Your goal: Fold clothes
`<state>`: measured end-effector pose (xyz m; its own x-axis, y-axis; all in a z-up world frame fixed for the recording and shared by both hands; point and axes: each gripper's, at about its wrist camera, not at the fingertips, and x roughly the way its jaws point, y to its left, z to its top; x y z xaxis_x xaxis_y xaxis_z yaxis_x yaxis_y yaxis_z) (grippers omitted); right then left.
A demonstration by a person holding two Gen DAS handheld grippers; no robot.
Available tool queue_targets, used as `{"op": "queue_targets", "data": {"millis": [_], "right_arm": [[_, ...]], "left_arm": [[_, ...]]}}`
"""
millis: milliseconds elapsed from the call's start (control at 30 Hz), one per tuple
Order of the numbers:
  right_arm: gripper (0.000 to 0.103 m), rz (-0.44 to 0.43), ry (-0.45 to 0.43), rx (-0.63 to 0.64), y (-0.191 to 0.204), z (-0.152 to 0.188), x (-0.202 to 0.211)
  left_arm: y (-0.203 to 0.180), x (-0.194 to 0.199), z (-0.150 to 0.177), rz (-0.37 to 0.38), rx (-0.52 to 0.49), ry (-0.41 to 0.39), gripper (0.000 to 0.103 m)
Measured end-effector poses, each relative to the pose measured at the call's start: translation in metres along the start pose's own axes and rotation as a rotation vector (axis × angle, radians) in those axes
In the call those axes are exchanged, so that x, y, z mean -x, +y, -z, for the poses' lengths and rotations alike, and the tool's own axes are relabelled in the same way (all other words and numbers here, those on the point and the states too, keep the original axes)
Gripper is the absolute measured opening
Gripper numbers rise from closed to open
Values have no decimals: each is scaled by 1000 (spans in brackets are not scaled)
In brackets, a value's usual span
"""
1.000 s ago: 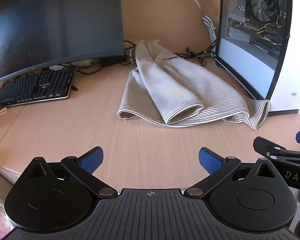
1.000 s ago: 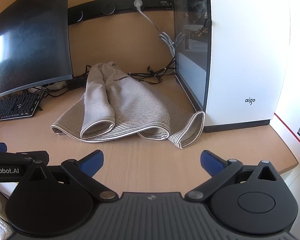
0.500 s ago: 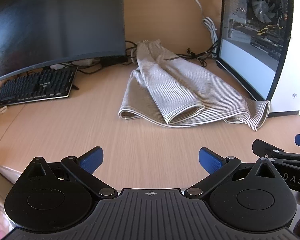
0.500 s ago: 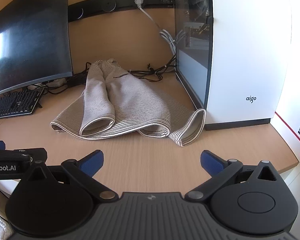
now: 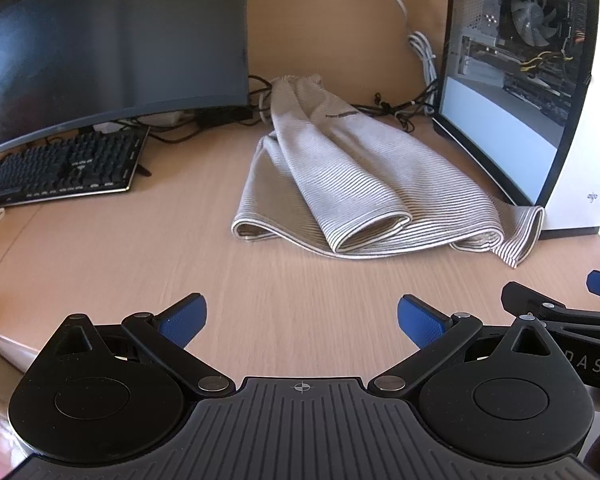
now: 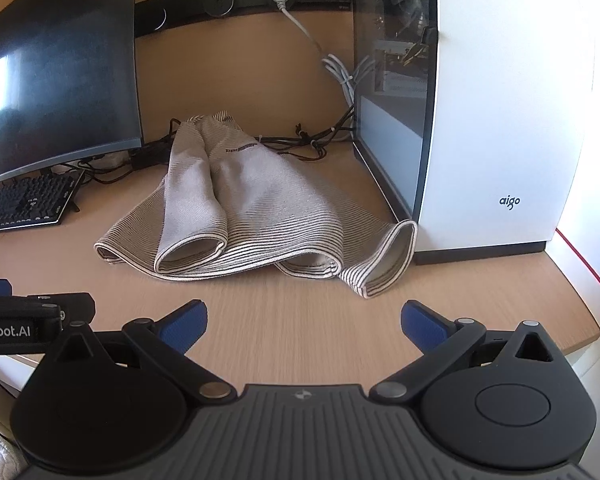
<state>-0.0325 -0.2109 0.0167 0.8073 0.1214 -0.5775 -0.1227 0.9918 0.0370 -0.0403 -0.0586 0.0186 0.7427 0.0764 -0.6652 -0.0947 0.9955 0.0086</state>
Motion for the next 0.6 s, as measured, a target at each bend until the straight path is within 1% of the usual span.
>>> {"op": "queue_targets", "data": {"millis": [300, 400, 500, 600], "right_arm": [[103, 14, 32, -1, -2, -4, -14], [103, 13, 47, -17, -5, -7, -24], [103, -4, 53, -55, -7, -15, -36], [103, -49, 39, -136, -4, -32, -48]], "left_arm": [[3, -20, -5, 14, 12, 47, 103], [7, -31, -9, 23, -22, 54, 103], [15, -43, -17, 60, -46, 76, 103], [28, -59, -34, 166, -46, 86, 103]]}}
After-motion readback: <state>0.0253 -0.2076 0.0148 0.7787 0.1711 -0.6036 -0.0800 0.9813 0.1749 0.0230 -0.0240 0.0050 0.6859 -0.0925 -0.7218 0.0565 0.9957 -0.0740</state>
